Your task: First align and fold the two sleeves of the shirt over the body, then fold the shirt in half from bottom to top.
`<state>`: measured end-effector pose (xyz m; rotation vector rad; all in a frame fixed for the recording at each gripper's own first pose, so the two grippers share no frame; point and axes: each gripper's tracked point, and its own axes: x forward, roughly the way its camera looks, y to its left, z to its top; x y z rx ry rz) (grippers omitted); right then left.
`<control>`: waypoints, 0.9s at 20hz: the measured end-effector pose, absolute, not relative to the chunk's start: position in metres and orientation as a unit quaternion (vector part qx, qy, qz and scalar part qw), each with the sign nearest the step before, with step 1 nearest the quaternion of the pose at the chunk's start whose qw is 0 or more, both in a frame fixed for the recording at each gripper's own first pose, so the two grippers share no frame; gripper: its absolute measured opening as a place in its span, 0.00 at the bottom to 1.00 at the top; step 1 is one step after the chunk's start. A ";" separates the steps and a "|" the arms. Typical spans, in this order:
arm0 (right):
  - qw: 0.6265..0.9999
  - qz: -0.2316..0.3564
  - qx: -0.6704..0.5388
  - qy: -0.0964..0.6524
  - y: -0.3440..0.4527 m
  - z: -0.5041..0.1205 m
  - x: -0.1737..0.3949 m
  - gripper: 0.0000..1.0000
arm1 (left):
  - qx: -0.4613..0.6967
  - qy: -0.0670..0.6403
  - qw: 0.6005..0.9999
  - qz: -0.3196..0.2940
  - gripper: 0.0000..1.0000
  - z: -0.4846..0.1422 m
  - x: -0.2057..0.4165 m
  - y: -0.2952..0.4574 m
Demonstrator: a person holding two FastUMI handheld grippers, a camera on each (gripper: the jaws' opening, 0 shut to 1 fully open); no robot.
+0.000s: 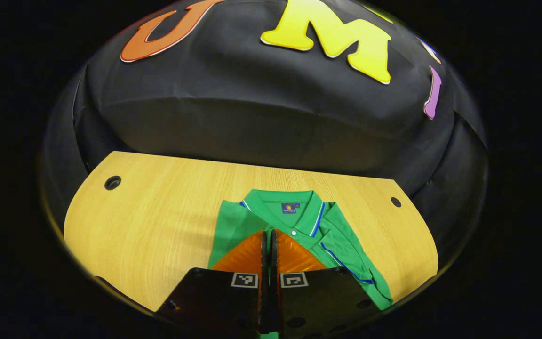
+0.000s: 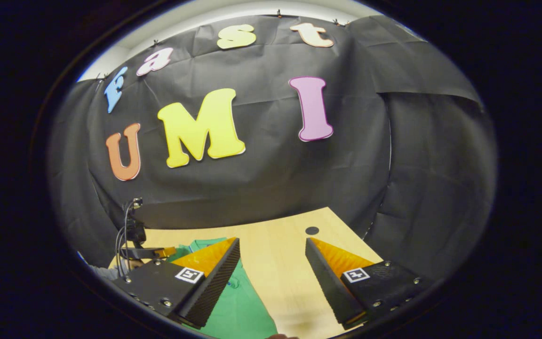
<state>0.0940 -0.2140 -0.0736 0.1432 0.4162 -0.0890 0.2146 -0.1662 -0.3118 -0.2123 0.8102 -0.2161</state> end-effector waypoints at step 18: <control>0.973 -0.019 0.048 0.226 -0.187 -0.089 0.082 0.92 | 0.011 0.301 0.949 -0.093 0.96 -0.257 0.179 -0.122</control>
